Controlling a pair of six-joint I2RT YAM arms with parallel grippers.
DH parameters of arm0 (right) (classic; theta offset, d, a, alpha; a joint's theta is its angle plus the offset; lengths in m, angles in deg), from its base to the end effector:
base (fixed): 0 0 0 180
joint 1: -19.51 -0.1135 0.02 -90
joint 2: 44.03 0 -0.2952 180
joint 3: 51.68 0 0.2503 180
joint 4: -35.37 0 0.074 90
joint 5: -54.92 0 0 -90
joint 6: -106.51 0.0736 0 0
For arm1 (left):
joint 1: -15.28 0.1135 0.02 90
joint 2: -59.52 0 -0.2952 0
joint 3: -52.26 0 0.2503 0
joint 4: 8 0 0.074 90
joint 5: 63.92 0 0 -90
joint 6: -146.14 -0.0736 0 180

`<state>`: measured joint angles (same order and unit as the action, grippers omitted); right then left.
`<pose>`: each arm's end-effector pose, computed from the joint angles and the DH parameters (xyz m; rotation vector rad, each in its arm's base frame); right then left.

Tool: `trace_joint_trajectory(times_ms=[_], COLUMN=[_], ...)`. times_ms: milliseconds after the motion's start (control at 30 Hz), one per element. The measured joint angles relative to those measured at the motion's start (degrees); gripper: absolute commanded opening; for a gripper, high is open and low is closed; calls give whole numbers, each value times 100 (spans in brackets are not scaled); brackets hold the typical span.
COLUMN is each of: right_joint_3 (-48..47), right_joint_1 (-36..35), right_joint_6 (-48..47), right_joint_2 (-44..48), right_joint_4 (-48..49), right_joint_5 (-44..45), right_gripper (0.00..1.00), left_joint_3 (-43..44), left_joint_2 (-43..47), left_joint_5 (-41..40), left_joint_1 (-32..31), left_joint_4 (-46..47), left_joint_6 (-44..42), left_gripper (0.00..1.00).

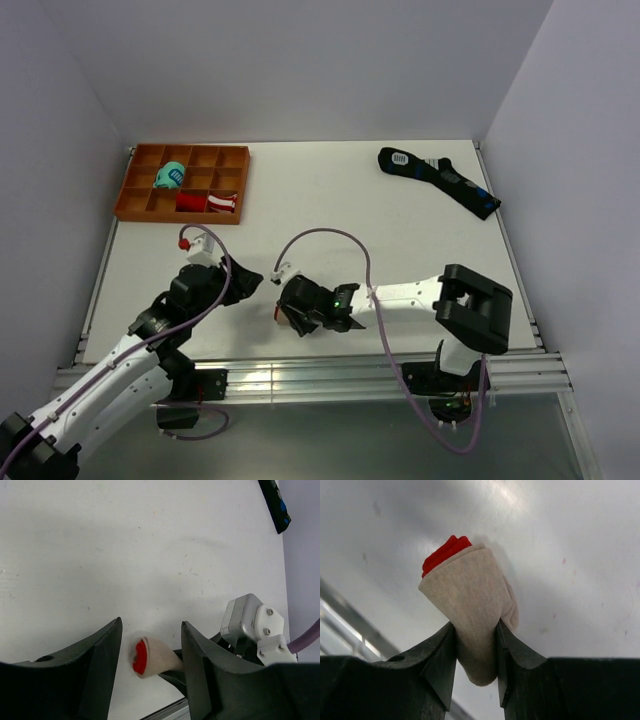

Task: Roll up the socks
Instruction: Pick up the sock at the center of the board.

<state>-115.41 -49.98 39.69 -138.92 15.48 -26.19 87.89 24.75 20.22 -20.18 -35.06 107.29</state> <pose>0.1338 0.3253 0.1640 -0.9262 2.3417 0.5088 0.1346 -0.0866 0.2206 -0.3582 2.1020 -0.8305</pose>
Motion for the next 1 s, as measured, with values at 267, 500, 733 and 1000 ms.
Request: trace_joint_trajectory(times_ms=[267,500,733,1000], right_joint_3=[-87,-1502,-2094,-2277], right_joint_1=[216,938,1646,1805], right_joint_6=[-839,-2033,-2874,-3338], right_joint_2=[1246,1755,1755,1670], right_joint_4=[-1709,-2844,-3471,-4006], right_joint_5=[-1126,-2616,-3606,-4566], right_gripper=[0,0,0,0], left_joint_3=[507,1816,2339,2433], left_joint_2=[492,9,-149,-520], left_joint_5=[601,1709,2649,2990], left_joint_1=[-20,-116,-225,-514], left_joint_4=[-170,-369,-791,-973], left_joint_6=[-638,-1436,-2304,-2820], left_gripper=[56,56,58,57])
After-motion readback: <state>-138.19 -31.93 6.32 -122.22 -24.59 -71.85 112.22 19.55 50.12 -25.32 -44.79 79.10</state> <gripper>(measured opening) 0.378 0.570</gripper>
